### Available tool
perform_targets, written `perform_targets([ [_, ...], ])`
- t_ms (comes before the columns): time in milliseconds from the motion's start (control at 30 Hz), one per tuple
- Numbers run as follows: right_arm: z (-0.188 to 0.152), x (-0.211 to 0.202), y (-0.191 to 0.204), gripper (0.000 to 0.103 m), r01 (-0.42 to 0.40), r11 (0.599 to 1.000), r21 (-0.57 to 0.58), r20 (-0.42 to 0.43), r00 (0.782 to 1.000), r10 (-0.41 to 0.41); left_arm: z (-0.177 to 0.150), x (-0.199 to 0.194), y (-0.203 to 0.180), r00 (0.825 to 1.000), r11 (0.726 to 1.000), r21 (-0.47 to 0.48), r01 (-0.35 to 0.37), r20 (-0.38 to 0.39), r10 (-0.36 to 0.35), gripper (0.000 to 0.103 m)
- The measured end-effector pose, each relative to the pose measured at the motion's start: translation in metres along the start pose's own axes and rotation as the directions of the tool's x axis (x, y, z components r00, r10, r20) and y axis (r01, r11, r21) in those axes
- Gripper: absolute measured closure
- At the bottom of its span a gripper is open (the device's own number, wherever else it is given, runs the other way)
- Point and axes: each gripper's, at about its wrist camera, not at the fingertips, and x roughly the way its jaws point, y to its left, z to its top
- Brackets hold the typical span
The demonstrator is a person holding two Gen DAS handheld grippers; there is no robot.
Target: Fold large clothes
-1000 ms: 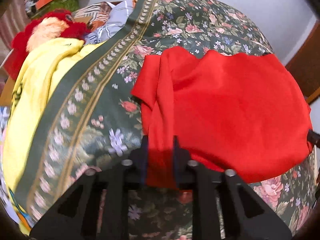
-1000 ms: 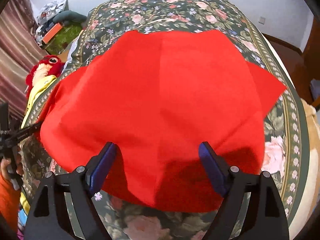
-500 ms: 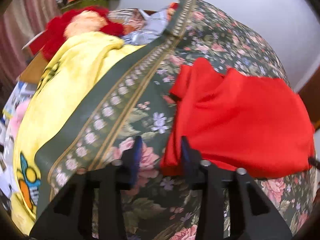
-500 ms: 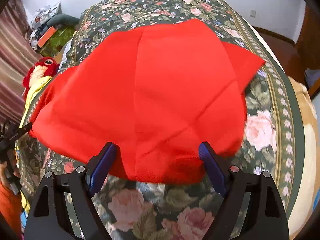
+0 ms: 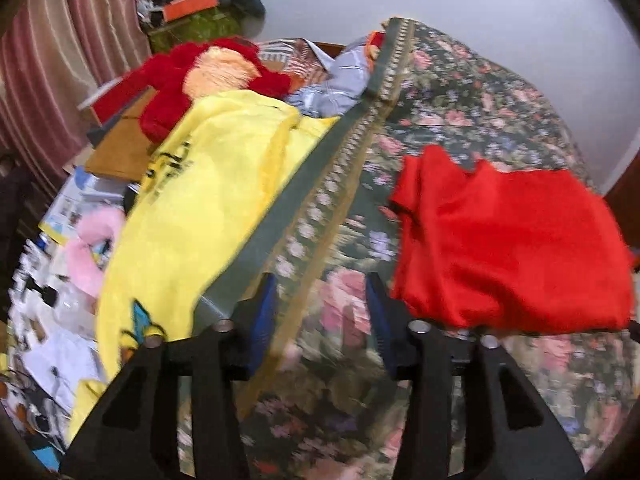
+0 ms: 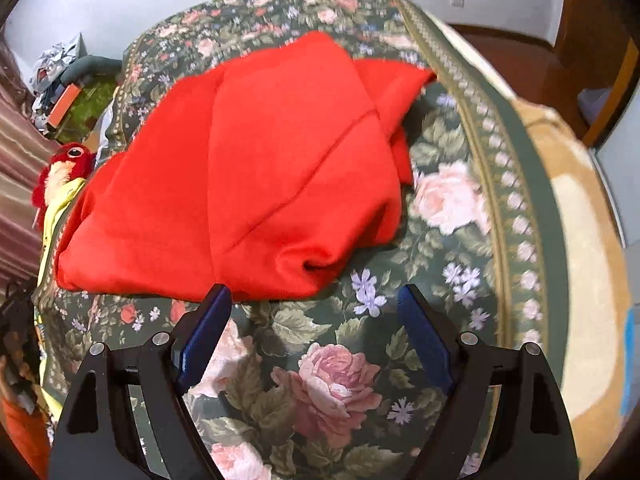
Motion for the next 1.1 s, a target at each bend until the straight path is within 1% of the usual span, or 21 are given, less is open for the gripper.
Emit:
perform_targets([
  [33, 0.002, -0.004, 0.002, 0.02, -0.009, 1.0, -0.004, 0.009, 1.0, 0.009, -0.002, -0.003, -0.002, 1.0, 1.0, -0.018, 0.025, -0.003, -0.025, 0.03],
  [100, 0.005, -0.01, 0.006, 0.02, -0.025, 1.0, -0.005, 0.025, 0.999, 0.025, -0.005, -0.006, -0.008, 0.996, 0.994, -0.063, 0.089, 0.006, -0.089, 0.022],
  [167, 0.007, -0.016, 0.012, 0.02, -0.038, 0.999, -0.014, 0.045, 0.998, 0.039, -0.008, -0.005, -0.017, 0.986, 0.982, -0.093, 0.163, -0.013, -0.165, 0.019],
  [200, 0.007, -0.017, 0.015, 0.02, -0.041, 0.999, -0.02, 0.051, 0.998, 0.042, -0.009, 0.0, -0.023, 0.974, 0.969, -0.116, 0.218, -0.034, -0.223, 0.019],
  [233, 0.008, -0.019, 0.019, 0.02, -0.043, 0.999, -0.029, 0.058, 0.997, 0.044, -0.011, 0.005, -0.028, 0.956, 0.95, -0.147, 0.275, -0.059, -0.286, 0.019],
  [267, 0.006, -0.02, 0.02, 0.02, -0.045, 0.998, -0.038, 0.062, 0.997, 0.047, -0.012, 0.009, -0.03, 0.944, 0.937, -0.167, 0.306, -0.074, -0.322, 0.019],
  [333, 0.006, -0.018, 0.028, 0.02, -0.046, 0.998, -0.051, 0.064, 0.997, 0.049, -0.017, 0.022, -0.037, 0.901, 0.893, -0.228, 0.388, -0.111, -0.42, 0.019],
  [400, 0.006, -0.016, 0.033, 0.02, -0.048, 0.997, -0.062, 0.062, 0.997, 0.052, -0.023, 0.033, -0.042, 0.865, 0.853, -0.288, 0.435, -0.131, -0.485, 0.019],
  [433, 0.005, -0.014, 0.035, 0.02, -0.053, 0.996, -0.067, 0.058, 0.997, 0.057, -0.026, 0.039, -0.046, 0.847, 0.836, -0.313, 0.45, -0.145, -0.511, 0.019],
  [467, 0.006, -0.012, 0.036, 0.02, -0.056, 0.996, -0.071, 0.053, 0.997, 0.06, -0.026, 0.043, -0.048, 0.836, 0.826, -0.324, 0.461, -0.152, -0.527, 0.019],
  [500, 0.006, -0.01, 0.038, 0.02, -0.056, 0.995, -0.076, 0.049, 0.997, 0.06, -0.028, 0.049, -0.052, 0.821, 0.812, -0.337, 0.477, -0.16, -0.548, 0.019],
  [567, 0.006, -0.009, 0.04, 0.02, -0.049, 0.995, -0.084, 0.046, 0.998, 0.053, -0.028, 0.058, -0.056, 0.802, 0.794, -0.36, 0.49, -0.172, -0.573, 0.019],
  [667, 0.007, -0.006, 0.04, 0.02, -0.046, 0.995, -0.09, 0.04, 0.998, 0.049, -0.027, 0.076, -0.065, 0.76, 0.751, -0.411, 0.517, -0.184, -0.623, 0.019],
  [700, 0.007, -0.007, 0.04, 0.02, -0.048, 0.995, -0.087, 0.038, 0.998, 0.052, -0.026, 0.083, -0.069, 0.755, 0.746, -0.423, 0.514, -0.19, -0.628, 0.019],
  [733, 0.007, -0.007, 0.04, 0.02, -0.049, 0.995, -0.085, 0.038, 0.998, 0.052, -0.024, 0.087, -0.071, 0.754, 0.744, -0.43, 0.511, -0.192, -0.628, 0.019],
  [800, 0.008, -0.007, 0.041, 0.02, -0.046, 0.995, -0.085, 0.04, 0.998, 0.049, -0.019, 0.099, -0.077, 0.747, 0.731, -0.45, 0.512, -0.186, -0.638, 0.019],
  [900, 0.01, -0.009, 0.041, 0.02, -0.044, 0.995, -0.089, 0.045, 0.998, 0.048, -0.01, 0.114, -0.084, 0.734, 0.701, -0.485, 0.523, -0.162, -0.659, 0.019],
  [967, 0.011, -0.009, 0.042, 0.02, -0.041, 0.995, -0.092, 0.045, 0.998, 0.046, -0.003, 0.122, -0.086, 0.731, 0.679, -0.51, 0.529, -0.133, -0.669, 0.019],
  [1000, 0.011, -0.009, 0.042, 0.02, -0.039, 0.995, -0.093, 0.045, 0.998, 0.044, 0.0, 0.127, -0.085, 0.726, 0.658, -0.534, 0.531, -0.115, -0.678, 0.019],
  [1033, 0.011, -0.009, 0.042, 0.02, -0.038, 0.995, -0.095, 0.044, 0.998, 0.042, 0.001, 0.131, -0.083, 0.717, 0.631, -0.562, 0.534, -0.093, -0.69, 0.019],
  [1100, 0.011, -0.008, 0.042, 0.02, -0.033, 0.995, -0.098, 0.041, 0.998, 0.038, 0.003, 0.143, -0.077, 0.699, 0.548, -0.649, 0.528, -0.035, -0.714, 0.019],
])
